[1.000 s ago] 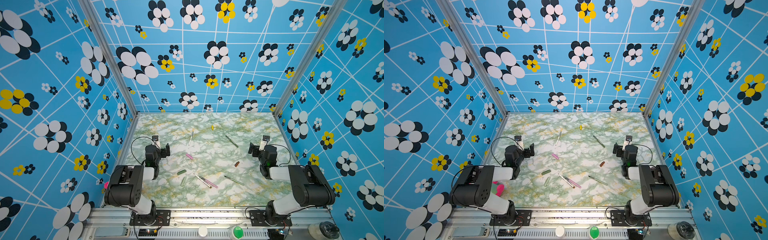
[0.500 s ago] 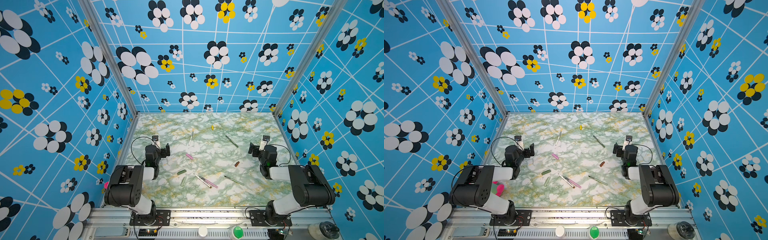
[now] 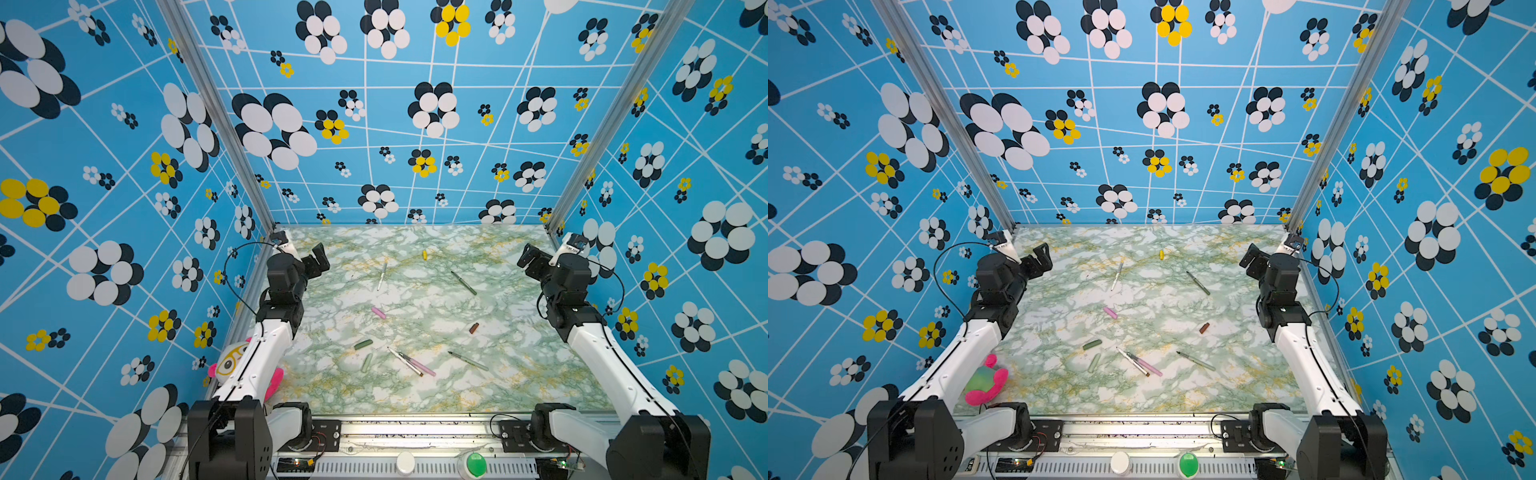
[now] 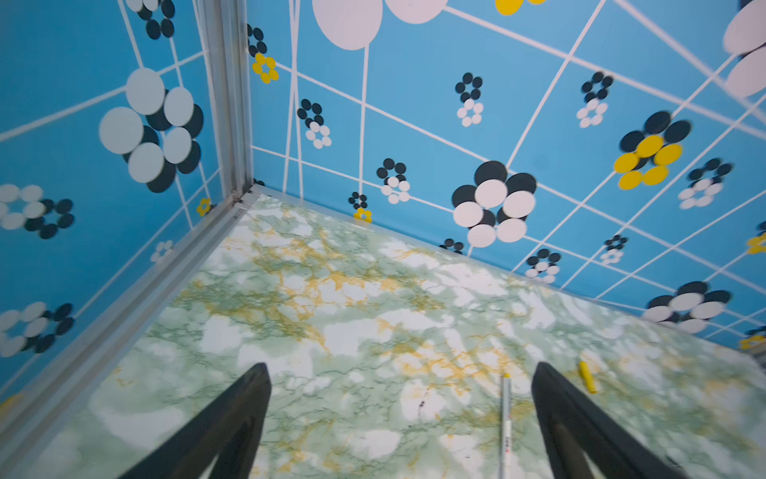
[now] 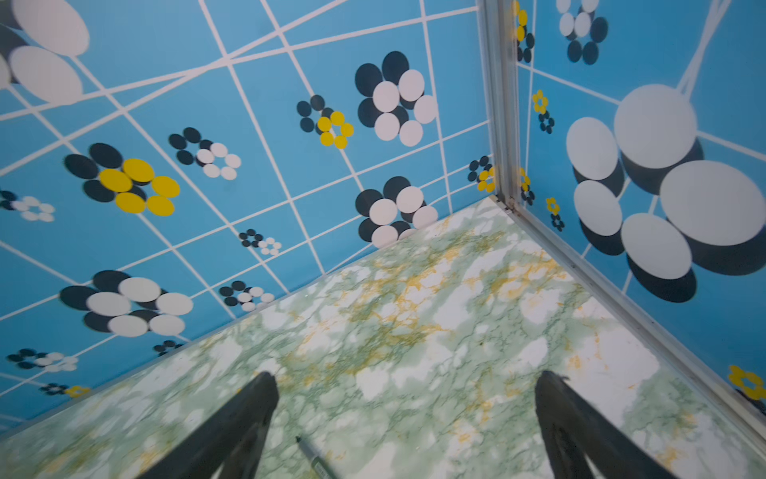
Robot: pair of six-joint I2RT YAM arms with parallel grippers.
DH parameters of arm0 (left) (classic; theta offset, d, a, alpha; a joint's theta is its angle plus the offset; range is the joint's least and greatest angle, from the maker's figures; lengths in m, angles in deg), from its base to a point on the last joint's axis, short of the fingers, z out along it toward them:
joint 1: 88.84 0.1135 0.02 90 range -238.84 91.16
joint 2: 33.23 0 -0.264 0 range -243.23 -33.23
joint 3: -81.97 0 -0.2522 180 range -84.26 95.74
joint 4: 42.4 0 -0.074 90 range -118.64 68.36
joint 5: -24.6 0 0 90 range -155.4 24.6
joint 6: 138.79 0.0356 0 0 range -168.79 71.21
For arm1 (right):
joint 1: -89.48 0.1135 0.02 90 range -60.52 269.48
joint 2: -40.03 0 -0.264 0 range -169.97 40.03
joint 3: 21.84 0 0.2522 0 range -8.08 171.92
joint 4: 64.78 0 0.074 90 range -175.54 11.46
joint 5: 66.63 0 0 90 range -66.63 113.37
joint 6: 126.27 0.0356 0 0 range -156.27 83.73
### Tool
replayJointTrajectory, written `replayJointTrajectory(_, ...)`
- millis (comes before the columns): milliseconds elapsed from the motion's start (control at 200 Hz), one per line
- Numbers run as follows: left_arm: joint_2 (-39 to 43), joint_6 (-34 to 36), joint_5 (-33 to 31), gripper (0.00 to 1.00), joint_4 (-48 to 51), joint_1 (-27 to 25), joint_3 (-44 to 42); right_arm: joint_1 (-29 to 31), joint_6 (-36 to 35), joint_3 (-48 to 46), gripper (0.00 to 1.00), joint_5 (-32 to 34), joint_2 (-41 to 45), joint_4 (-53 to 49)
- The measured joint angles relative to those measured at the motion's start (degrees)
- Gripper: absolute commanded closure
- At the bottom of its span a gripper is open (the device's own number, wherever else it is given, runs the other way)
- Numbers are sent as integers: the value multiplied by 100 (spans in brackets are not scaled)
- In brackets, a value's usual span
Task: Insert the pens into the pen caps
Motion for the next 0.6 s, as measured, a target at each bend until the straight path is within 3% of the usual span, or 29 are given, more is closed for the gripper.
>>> replayJointTrajectory(90,22,-374,476,1,236,273,-9,0,61,55,5,-472,4,-374)
replayJointTrajectory(165,31,-358,640,1,695,164,37,17,127,240,7,-855,-129,-861)
replayJointTrajectory(305,181,57,667,0,1637,-444,289,267,118,695,9,-1294,-424,-1781)
replayJointTrajectory(465,673,719,752,1,2164,-1126,308,1040,-170,1137,11,-1602,-697,-3075)
replayJointTrajectory(600,957,1394,981,0,2354,-2050,284,1659,-341,1235,12,-1679,-793,-4129)
